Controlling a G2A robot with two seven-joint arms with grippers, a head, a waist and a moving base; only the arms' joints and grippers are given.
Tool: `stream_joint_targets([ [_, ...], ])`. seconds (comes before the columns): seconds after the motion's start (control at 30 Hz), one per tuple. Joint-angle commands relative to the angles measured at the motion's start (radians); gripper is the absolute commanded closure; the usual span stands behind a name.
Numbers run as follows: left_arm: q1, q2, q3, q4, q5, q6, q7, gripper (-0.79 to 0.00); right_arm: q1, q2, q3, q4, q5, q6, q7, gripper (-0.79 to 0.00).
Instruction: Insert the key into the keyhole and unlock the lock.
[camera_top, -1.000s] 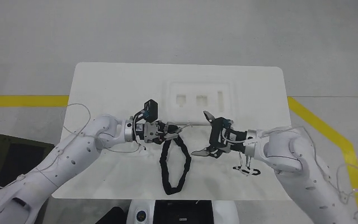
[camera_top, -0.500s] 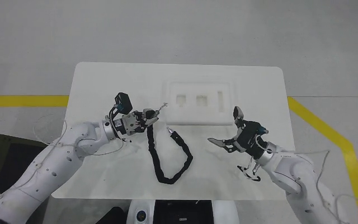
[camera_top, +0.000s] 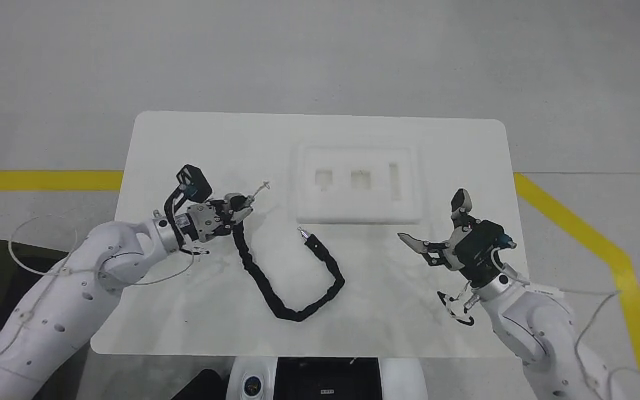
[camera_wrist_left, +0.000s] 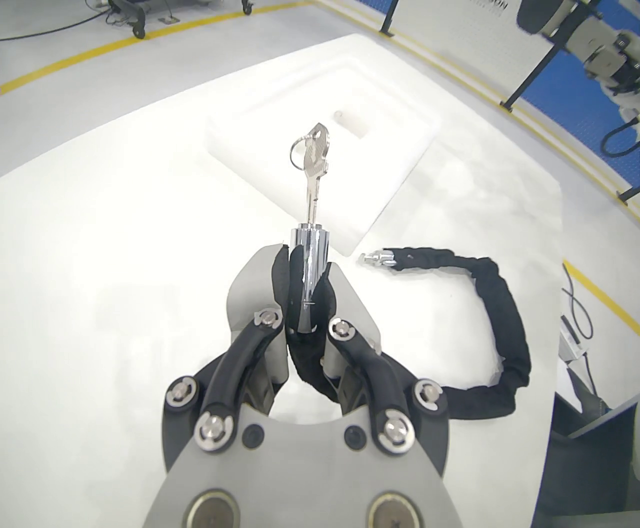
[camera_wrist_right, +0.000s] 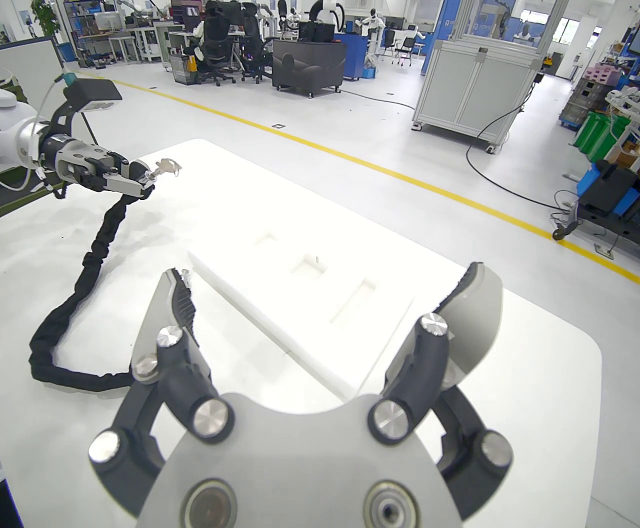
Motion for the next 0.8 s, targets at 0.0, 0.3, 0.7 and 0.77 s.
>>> stream_joint_targets([
  [0.0,-0.005,-0.002,-0.008,-0.016,0.025,0.05,-0.034,0.0,0.0,0.0,0.0,0.0,0.0,0.0,0.0,-0.785],
  [0.3,-0.05,-0.028,0.03,-0.043,0.093,0.165,-0.208,0.0,0.0,0.0,0.0,0.0,0.0,0.0,0.0,-0.785],
  [0.7,-0.148,-0.082,0.123,0.025,0.151,0.166,-0.291,-0.262,0.0,0.0,0.0,0.0,0.0,0.0,0.0,-0.785],
  [0.77,-0.158,-0.09,0.131,0.043,0.154,0.159,-0.286,-0.329,0.0,0.0,0.0,0.0,0.0,0.0,0.0,-0.785],
])
